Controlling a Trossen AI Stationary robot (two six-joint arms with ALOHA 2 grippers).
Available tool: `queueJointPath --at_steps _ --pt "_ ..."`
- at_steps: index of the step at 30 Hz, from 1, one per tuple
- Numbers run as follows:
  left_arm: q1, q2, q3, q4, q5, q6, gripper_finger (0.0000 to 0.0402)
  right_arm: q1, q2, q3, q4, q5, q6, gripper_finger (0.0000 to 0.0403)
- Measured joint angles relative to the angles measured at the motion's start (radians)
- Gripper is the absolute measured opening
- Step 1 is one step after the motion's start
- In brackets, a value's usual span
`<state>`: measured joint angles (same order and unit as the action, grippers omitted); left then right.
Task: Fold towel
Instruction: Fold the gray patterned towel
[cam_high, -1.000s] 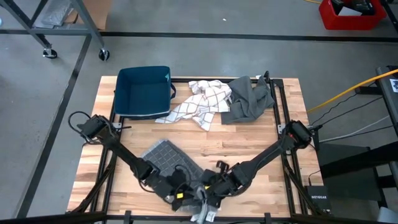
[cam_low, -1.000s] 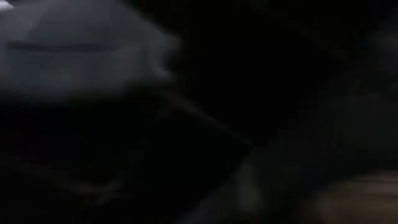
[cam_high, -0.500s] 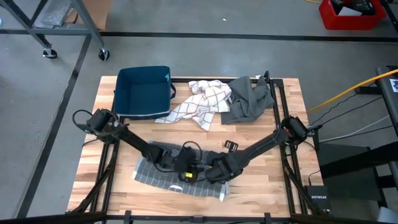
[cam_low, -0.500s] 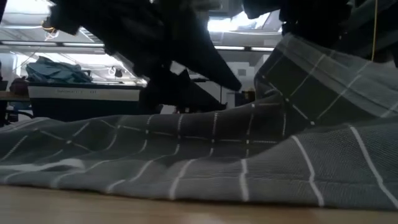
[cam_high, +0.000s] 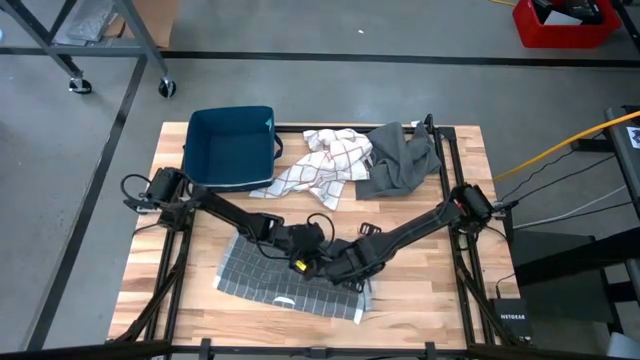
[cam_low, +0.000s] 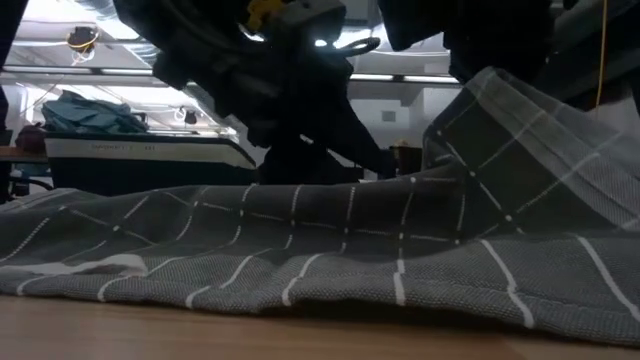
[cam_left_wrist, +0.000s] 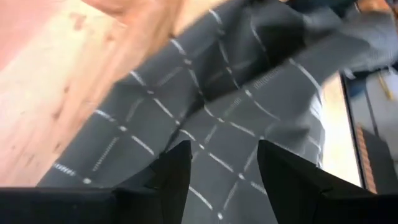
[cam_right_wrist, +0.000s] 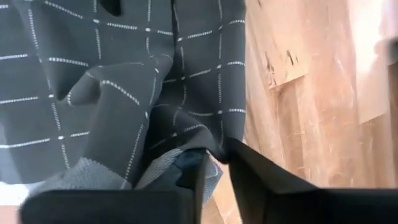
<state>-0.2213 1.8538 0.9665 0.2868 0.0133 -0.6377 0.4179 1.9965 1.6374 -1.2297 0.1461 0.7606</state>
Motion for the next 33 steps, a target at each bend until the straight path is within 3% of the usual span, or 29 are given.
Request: queueJointPath --at_steps 7,15,21,28,33 --pt "0.033 0.0 0.0 -0.059 0.142 0.224 0.0177 -0.027 0.0 0.0 0.0 -0.03 0.079 0.0181" --pt "0.08 0.0 0.0 -0.151 0.148 0.514 0.0177 -0.026 0.0 -0.001 -0.001 -0.06 0.157 0.0268" --pt "0.109 0.0 0.0 -0.19 0.149 0.545 0.0177 -0.026 0.0 -0.001 -0.054 -0.134 0.174 0.0279" --pt "0.119 0.0 0.0 -0.278 0.187 0.537 0.0169 -0.026 -0.022 -0.001 -0.166 -0.108 0.239 0.0265" --pt "0.117 0.0 0.0 -0.279 0.211 0.542 0.015 -0.026 -0.065 -0.001 -0.074 -0.159 0.286 0.0254"
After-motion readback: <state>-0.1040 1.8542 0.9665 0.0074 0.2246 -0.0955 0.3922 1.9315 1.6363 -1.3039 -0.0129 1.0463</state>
